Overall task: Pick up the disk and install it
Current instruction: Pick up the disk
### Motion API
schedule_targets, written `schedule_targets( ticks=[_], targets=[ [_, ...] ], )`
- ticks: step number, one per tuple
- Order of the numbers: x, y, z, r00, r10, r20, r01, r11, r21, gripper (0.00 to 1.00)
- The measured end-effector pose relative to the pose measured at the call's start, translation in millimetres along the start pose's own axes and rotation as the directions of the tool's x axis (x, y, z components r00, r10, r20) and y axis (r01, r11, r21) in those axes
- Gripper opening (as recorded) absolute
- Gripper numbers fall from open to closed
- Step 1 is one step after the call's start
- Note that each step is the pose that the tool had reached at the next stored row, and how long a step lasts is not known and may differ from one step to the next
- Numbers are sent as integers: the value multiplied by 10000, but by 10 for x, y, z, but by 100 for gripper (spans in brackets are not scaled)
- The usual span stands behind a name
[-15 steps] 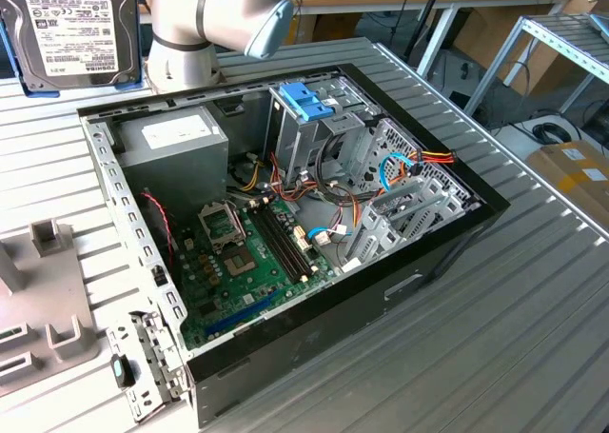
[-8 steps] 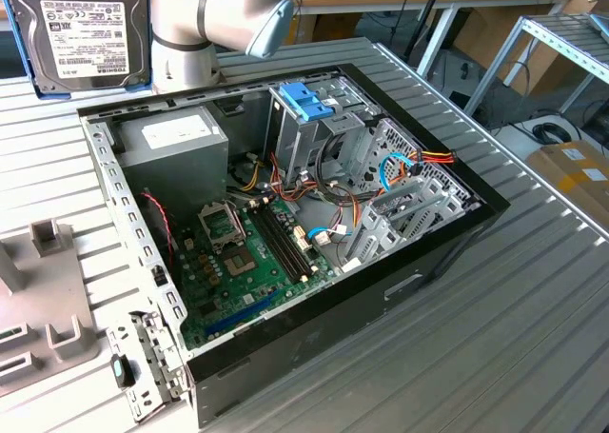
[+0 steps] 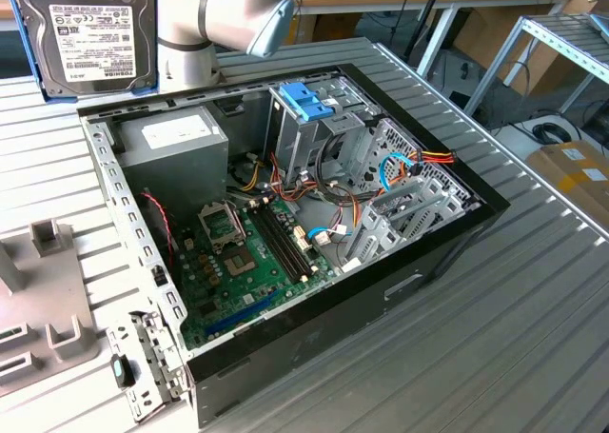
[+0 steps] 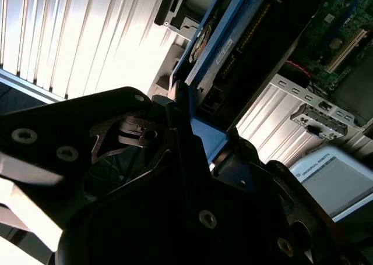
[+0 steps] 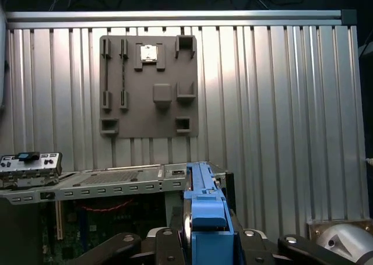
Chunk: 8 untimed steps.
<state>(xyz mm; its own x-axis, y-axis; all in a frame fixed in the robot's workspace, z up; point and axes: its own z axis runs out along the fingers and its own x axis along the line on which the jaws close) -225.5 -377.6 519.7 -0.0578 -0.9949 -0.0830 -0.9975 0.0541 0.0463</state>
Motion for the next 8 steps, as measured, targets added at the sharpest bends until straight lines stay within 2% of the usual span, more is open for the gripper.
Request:
schedule_targets(
  ticks=[8],
  targets=[
    [48, -28, -1, 10000, 0, 0, 0, 10000, -1, 37]
  ],
)
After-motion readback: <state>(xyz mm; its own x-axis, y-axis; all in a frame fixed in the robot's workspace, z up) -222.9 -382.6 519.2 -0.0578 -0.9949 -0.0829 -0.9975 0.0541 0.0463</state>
